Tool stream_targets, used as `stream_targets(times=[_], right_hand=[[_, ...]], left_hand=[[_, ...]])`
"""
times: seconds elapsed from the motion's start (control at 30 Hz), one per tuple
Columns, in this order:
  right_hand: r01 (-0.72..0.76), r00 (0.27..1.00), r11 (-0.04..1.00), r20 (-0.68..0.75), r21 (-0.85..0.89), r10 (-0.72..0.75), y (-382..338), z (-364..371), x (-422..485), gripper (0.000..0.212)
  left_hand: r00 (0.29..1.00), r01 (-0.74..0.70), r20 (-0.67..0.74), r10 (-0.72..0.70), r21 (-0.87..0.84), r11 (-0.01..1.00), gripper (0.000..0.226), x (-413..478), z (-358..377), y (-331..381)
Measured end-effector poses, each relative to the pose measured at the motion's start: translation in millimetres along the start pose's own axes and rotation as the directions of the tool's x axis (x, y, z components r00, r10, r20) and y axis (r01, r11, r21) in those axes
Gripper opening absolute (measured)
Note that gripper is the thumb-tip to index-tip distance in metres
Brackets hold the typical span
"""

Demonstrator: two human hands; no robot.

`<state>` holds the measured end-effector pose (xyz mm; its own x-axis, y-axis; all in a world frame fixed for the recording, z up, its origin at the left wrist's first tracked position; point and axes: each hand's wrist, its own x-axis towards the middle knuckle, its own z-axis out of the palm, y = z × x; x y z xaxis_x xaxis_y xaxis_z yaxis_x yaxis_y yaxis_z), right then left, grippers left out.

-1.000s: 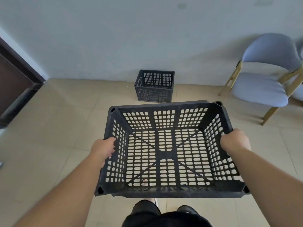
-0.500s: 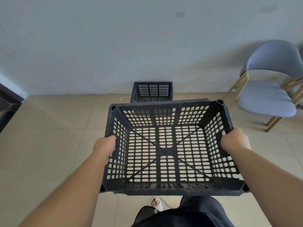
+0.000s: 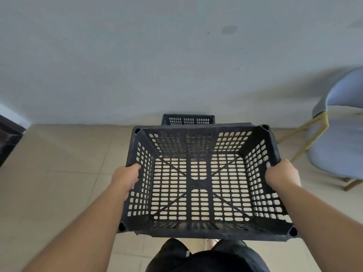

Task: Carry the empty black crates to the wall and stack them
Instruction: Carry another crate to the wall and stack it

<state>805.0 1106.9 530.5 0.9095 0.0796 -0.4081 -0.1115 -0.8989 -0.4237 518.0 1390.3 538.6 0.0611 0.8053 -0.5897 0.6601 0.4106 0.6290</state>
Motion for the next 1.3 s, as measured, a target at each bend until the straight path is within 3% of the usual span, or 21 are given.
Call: stream_targets(times=[0.27,0.63,0.93,1.3], right_hand=[[0.028,0.999,0.999,0.021,-0.017,-0.027,-111,21,80,0.032],[-0.099,0.995,0.995,-0.031,0.013,0.099,-234,71,166,0.032],[-0.148,0.989,0.988,-0.013,0.051,0.148,-287,97,242,0.028],[-0.173,0.982,0.984,0.082,0.035,0.17,-339,146,366,0.033]], left_hand=[[1.0,0.012,-0.003,-0.012,-0.023,1.0,0.03,97,14,82],[0.991,0.027,0.128,-0.038,0.082,0.996,0.037,270,29,181],[0.981,0.039,0.182,-0.065,0.145,0.989,0.038,361,66,253],[0.983,0.11,0.126,-0.133,0.181,0.977,0.04,454,138,304]])
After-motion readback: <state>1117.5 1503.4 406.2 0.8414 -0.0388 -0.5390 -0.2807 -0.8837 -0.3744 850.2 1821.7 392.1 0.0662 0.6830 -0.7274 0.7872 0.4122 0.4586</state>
